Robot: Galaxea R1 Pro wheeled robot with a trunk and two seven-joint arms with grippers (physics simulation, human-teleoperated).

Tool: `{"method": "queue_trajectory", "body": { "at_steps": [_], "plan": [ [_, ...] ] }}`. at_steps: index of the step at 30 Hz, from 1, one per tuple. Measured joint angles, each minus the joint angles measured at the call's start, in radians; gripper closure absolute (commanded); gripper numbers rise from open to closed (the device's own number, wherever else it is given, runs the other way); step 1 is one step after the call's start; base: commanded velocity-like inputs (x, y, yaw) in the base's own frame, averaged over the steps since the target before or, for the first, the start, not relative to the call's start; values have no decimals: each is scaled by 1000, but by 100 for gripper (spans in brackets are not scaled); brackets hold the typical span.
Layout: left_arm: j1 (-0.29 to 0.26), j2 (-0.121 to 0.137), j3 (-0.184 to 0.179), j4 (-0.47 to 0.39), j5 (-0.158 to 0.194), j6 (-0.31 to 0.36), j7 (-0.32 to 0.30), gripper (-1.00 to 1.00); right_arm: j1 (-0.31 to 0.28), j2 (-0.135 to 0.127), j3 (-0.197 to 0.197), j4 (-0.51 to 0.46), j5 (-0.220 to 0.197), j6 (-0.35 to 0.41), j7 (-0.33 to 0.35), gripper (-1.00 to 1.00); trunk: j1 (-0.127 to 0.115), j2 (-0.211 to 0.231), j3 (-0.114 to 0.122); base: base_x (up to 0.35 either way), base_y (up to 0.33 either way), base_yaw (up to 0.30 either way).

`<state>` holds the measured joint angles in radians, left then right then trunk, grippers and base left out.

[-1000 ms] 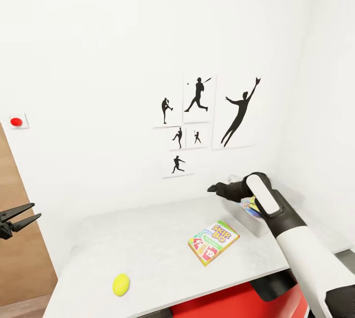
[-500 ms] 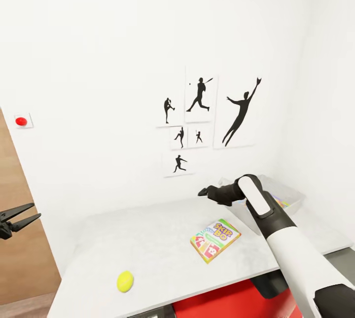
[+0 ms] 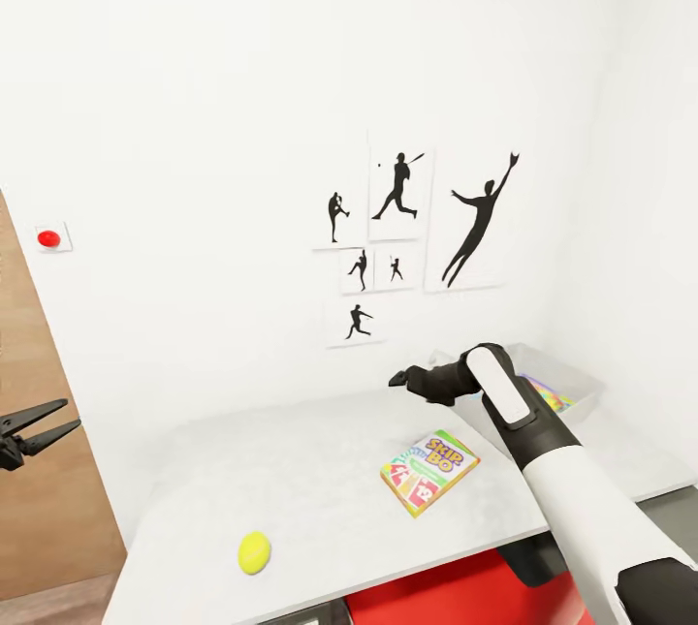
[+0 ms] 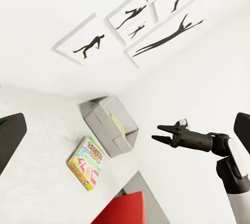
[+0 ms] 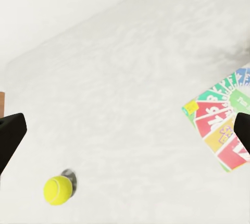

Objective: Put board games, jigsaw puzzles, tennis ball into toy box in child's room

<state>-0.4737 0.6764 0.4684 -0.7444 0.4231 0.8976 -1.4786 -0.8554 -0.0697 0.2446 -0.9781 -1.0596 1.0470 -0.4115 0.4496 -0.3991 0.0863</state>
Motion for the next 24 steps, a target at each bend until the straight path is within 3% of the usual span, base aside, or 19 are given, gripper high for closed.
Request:
{"method": "queue_trajectory", "body": {
  "at_steps": [9,16,24],
  "plan": [
    [0,0,0,0,0,0,0,-100,0,5,24,10,0,0,-5,-100,0,0,0,0,43,0],
    [0,0,0,0,0,0,0,-100,0,59,50,72,5,0,-9,-100,0,0,0,0,2,0],
    [0,0,0,0,0,0,0,-100,0,82,79,104,6,-1,-8,-100,0,0,0,0,0,0]
  ]
}}
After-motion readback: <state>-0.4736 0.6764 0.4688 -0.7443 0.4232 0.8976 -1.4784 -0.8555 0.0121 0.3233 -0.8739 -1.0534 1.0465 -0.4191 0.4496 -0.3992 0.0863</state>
